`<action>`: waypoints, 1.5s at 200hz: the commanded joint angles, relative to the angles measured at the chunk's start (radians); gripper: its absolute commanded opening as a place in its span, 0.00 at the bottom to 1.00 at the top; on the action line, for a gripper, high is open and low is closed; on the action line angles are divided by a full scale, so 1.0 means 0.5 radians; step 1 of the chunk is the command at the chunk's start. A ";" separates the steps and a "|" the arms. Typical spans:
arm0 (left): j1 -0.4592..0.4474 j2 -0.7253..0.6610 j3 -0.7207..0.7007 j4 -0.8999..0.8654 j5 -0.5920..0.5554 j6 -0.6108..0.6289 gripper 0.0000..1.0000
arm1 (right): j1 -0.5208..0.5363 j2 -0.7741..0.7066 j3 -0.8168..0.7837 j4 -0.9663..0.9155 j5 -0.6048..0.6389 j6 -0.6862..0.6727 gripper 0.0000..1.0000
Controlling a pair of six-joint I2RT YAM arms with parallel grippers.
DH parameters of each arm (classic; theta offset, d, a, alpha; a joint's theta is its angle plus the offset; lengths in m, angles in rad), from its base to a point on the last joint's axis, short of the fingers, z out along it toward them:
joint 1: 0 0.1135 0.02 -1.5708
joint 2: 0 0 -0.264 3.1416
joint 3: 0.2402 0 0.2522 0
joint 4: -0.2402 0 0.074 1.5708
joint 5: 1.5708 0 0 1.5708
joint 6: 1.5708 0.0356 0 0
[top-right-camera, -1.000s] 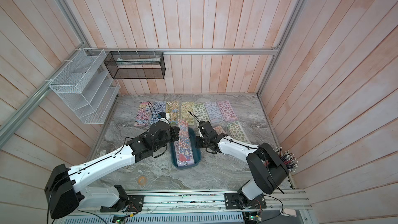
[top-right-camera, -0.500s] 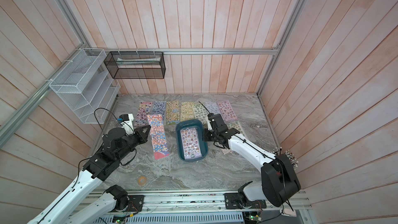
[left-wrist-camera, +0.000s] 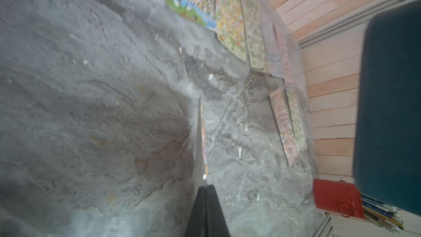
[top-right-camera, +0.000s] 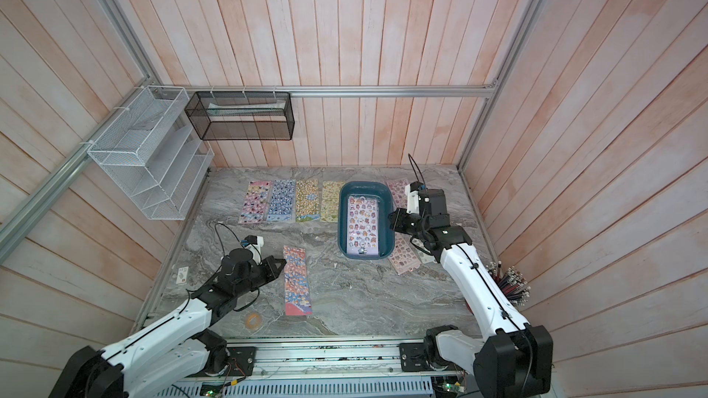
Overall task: Take the stickers out of the storage box
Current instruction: Place the sticker at the center of the board.
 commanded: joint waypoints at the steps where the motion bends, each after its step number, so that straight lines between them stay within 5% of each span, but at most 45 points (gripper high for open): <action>1: -0.132 0.257 0.110 0.515 -0.111 -0.150 0.00 | -0.016 -0.024 0.097 0.008 -0.101 0.053 0.00; 112: -0.523 1.522 0.739 1.006 -0.327 -0.578 0.00 | -0.091 -0.023 0.286 0.011 -0.125 0.083 0.00; 300: -0.681 2.131 1.488 0.809 -0.396 -0.673 0.00 | -0.097 -0.067 0.244 0.014 -0.130 0.068 0.00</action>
